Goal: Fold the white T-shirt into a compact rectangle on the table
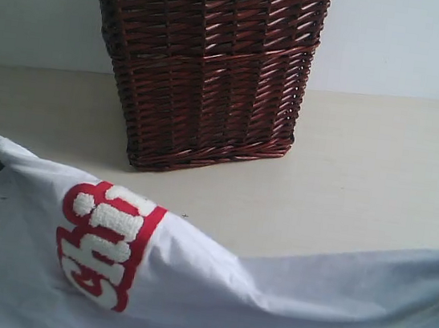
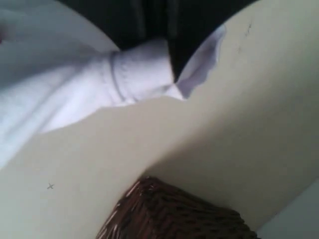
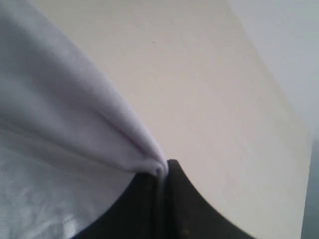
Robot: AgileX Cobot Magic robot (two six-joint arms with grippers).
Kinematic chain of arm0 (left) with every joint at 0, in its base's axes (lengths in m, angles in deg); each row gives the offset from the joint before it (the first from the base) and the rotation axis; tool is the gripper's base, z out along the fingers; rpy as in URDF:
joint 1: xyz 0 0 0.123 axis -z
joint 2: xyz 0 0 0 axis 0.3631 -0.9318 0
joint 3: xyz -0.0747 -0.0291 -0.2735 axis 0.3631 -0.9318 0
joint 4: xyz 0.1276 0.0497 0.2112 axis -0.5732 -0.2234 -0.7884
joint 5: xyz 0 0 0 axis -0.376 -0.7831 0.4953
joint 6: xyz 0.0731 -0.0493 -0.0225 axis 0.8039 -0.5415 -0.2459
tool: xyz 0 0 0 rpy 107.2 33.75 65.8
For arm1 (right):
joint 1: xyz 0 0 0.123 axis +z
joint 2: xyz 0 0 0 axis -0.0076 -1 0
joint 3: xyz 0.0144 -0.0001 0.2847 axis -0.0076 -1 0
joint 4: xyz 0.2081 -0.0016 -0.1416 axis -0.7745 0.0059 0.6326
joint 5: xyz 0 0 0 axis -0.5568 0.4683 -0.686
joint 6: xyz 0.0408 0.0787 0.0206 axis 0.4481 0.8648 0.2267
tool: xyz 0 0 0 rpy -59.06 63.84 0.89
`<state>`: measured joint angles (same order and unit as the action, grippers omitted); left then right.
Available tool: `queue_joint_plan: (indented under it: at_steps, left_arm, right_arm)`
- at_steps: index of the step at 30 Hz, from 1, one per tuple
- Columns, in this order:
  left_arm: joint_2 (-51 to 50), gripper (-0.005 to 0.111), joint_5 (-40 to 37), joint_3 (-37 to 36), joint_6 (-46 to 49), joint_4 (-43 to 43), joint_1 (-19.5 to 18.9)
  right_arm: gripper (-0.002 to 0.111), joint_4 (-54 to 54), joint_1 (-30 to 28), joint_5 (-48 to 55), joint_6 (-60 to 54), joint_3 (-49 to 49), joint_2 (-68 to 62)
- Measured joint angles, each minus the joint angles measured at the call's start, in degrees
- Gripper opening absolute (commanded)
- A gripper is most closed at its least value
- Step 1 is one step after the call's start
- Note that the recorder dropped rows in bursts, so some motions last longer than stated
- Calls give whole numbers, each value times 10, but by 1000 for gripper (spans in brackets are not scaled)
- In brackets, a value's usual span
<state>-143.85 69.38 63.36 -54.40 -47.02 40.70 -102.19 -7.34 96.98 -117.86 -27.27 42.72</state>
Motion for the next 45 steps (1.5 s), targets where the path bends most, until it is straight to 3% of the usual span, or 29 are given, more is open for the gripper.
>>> queue_joint_plan:
  at_steps: [10,16,19,23,26,27,29,32,34,35,39,40,42,45]
  left_arm:
    - [-81,0,86,0,0,0,0]
    - [-107,3,149,0,1,0,0]
    - [-113,19,166,0,1,0,0]
    - [-115,53,178,0,1,0,0]
    - [-115,80,201,0,1,0,0]
    - [-115,84,213,0,1,0,0]
    - [-115,76,250,0,-1,0,0]
    - [-100,42,288,0,-1,0,0]
    - [-59,13,290,0,-5,0,0]
    - [-39,0,281,0,-11,0,-1]
    - [74,0,107,0,-64,12,-1]
    - [94,0,-18,0,-92,22,-1]
    - [94,0,-174,0,-107,36,-1]
    - [60,0,-291,-1,-107,42,-1]
  right_arm:
    - [1,-49,0,-75,-1,0,-110]
    - [24,-84,0,-96,-1,0,-115]
    - [40,-105,0,-124,-1,0,-115]
    - [59,-121,0,-144,-1,0,-115]
    - [63,-131,0,-151,-1,0,-115]
    - [63,-134,0,-154,-1,0,-115]
    - [63,-135,0,-175,-1,0,-112]
    - [59,-138,0,-189,3,28,-81]
    - [43,-156,0,-148,40,58,-43]
    - [30,-162,0,-114,62,65,-29]
    - [0,-135,0,184,116,69,-16]
    - [0,-69,0,263,125,68,-28]
    - [0,52,0,283,165,67,-55]
    - [0,154,0,235,232,67,-109]
